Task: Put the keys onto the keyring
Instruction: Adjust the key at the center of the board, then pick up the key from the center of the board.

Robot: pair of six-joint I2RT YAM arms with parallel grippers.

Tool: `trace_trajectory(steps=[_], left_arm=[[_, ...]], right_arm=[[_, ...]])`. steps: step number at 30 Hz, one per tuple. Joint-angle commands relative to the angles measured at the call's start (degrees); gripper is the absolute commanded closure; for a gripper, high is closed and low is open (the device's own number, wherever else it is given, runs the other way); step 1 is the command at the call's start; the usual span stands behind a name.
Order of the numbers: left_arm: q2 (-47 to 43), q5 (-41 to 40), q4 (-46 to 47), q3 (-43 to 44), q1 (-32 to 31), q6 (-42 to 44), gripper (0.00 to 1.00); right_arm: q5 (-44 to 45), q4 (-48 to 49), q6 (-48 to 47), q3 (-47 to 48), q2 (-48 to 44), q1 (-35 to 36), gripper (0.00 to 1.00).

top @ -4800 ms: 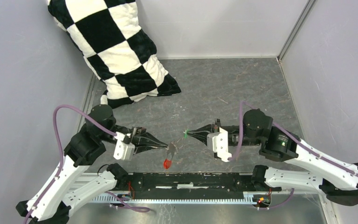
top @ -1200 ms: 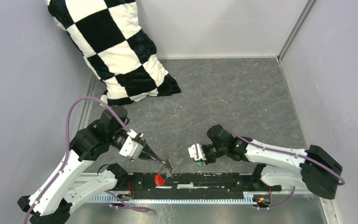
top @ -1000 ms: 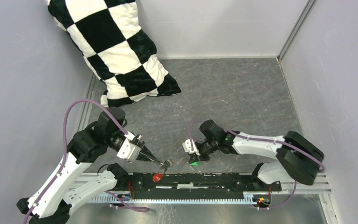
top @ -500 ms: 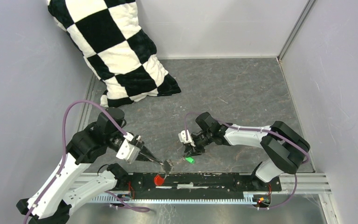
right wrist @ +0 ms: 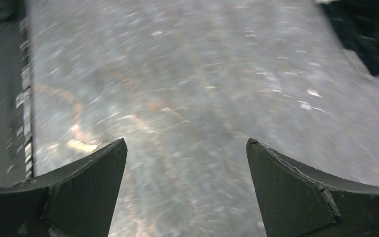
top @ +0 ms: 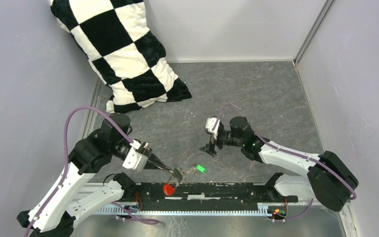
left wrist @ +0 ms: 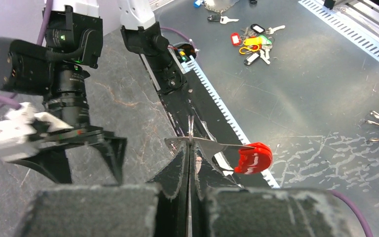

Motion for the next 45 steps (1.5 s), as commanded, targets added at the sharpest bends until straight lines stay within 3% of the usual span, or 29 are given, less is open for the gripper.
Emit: trace_trajectory(steps=[1,4,7,9,11,12,16,18,21,23,27,32,45], left_arm=[[0.42,-0.72,3.27,2.99,-0.11,-0.64,0.98],[0.45,-1.83,3.46,3.43,-0.12,-0.56,0.98],[0.6,-2.7,3.83,3.71,-0.11,-0.5,0.98],[0.98,-3.13,3.88,4.44,-0.15,-0.53,0.98],[1.35,-3.44,3.87,5.04,-0.11,-0.64,0.98],[1.45,-3.52,3.85,5.16,-0.11,-0.57,0.98],[1.59,-3.36,4.51,4.66,-0.12,-1.49,0.98],[1.5,-3.1,5.79,4.09,-0.15,-3.02,0.98],[1.52,-2.92,6.88,4.03,-0.11,-4.09,0.98],[1.35,-2.77,7.02,4.16,-0.15,-4.45,0.98],[1.24,-2.91,7.03,4.51,-0.13,-4.7,0.98],[0.99,-2.83,7.33,3.99,-0.11,-4.58,0.98],[0.4,-2.48,7.61,3.91,-0.11,-5.29,0.98]], right_arm=[[10.85,9.07,13.79,0.92,-2.38,-1.94,0.02],[3.9,4.42,13.12,3.65,3.01,-1.85,0.02],[18.06,-3.04,10.21,8.01,1.57,-0.4,0.02],[27.79,1.84,8.99,4.64,-7.61,0.36,0.02],[33.73,11.13,14.38,-2.6,-14.3,0.32,0.02],[31.9,13.59,15.41,-4.19,-15.04,0.27,0.02],[19.25,0.5,15.65,0.78,-9.98,0.54,0.02],[13.75,-0.63,14.25,-0.32,-8.88,2.81,0.02],[28.23,-2.54,12.14,-1.98,-8.84,10.72,0.02],[30.9,0.22,9.85,-4.63,-9.43,13.47,0.02],[29.21,2.08,7.67,-5.77,-7.11,15.76,0.03],[27.32,3.7,6.57,-5.03,-1.4,17.55,0.25],[20.07,13.5,8.7,-5.52,6.84,19.08,0.31]])
